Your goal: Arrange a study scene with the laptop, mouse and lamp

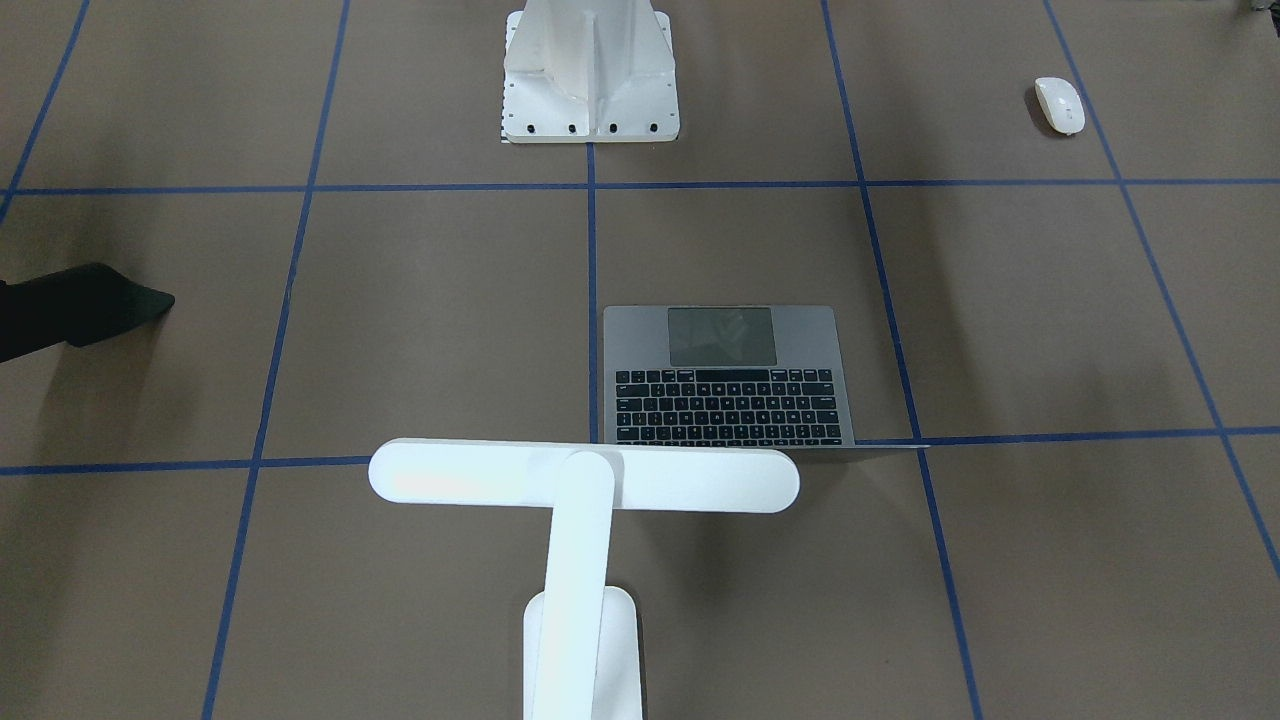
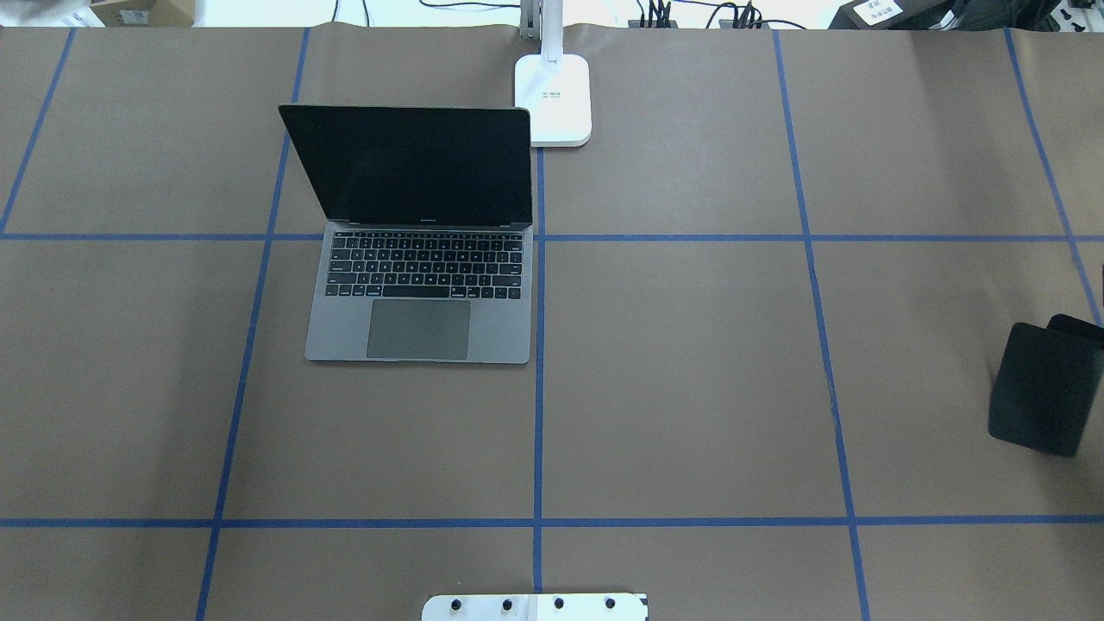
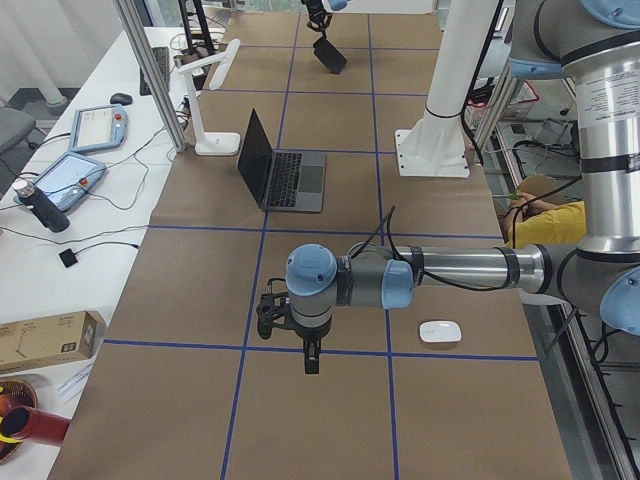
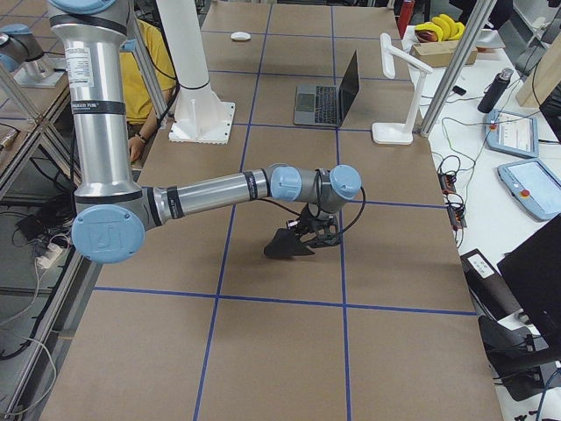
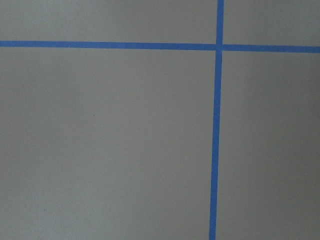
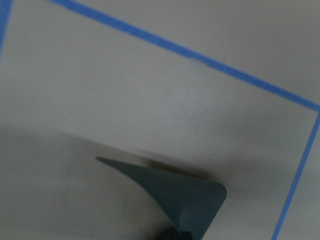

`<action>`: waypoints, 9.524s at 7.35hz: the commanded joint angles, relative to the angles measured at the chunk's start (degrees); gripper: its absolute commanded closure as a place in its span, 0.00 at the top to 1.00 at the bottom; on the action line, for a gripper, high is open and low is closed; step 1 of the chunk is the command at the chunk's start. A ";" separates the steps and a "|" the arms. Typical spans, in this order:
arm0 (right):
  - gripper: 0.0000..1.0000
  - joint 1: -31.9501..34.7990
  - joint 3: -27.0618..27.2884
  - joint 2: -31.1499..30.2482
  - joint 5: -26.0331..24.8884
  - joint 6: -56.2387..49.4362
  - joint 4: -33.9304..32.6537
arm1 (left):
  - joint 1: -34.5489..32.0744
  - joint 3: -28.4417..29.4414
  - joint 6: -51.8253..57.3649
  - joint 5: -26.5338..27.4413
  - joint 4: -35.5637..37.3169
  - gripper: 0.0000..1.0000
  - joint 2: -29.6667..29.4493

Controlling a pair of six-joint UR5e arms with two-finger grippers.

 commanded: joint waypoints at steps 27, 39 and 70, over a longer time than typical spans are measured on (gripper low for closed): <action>0.00 -33.25 -18.51 36.99 -34.27 62.25 31.76 | 0.16 3.48 -0.61 -0.16 -0.08 1.00 -0.97; 1.00 -29.65 -14.68 31.83 -34.54 40.88 32.21 | 0.24 2.51 -0.79 -0.16 -0.07 1.00 -3.25; 1.00 9.38 0.90 -18.73 -7.82 -67.22 32.47 | 73.53 1.72 -70.47 10.29 -66.78 0.99 28.40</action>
